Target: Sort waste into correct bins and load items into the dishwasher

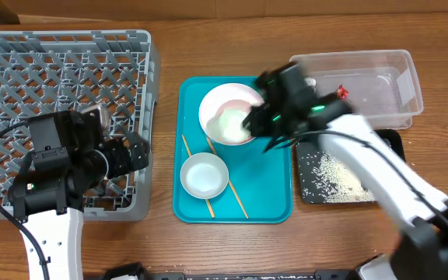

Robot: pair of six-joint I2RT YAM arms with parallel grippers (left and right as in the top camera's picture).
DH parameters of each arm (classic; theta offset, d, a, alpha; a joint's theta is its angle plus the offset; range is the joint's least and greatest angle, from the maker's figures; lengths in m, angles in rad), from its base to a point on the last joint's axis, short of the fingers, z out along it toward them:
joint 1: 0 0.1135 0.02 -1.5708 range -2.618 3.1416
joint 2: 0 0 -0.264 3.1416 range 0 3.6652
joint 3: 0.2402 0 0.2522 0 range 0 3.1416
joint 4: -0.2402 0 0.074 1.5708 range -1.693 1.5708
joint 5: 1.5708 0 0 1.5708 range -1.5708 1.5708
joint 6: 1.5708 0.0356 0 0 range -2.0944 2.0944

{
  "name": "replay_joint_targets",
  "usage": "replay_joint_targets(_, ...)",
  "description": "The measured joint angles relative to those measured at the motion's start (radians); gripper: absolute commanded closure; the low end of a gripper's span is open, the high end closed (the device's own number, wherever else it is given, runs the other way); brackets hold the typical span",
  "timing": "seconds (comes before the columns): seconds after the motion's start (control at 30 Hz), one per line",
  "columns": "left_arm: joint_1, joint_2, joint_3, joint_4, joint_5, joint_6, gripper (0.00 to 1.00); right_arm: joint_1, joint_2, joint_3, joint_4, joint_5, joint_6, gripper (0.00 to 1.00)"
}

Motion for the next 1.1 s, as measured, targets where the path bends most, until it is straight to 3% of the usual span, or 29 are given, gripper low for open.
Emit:
replay_joint_targets(0.17,-0.092,0.039,0.000,0.111,0.142,0.001,0.00,-0.104,-0.043,0.008,-0.012,-0.130,0.003,0.96)
replay_joint_targets(0.5,-0.316,0.196,0.000,0.446,0.491,0.003,0.02,-0.121,-0.037,0.008,0.077,-0.553,0.008,0.96)
replay_joint_targets(0.83,-0.373,0.238,0.000,0.617,0.689,0.011,0.22,-0.164,-0.035,0.008,0.103,-0.741,0.022,0.96)
replay_joint_targets(0.9,-0.377,0.238,0.000,0.620,0.709,0.011,0.20,-0.164,-0.035,0.008,0.105,-0.756,0.022,0.96)
replay_joint_targets(0.93,-0.377,0.238,0.000,0.622,0.721,0.011,0.11,-0.164,-0.035,0.008,0.104,-0.765,0.022,0.96)
replay_joint_targets(1.1,-0.403,0.238,0.000,0.669,0.749,0.012,0.08,-0.139,-0.035,0.008,0.066,-0.785,0.021,0.96)
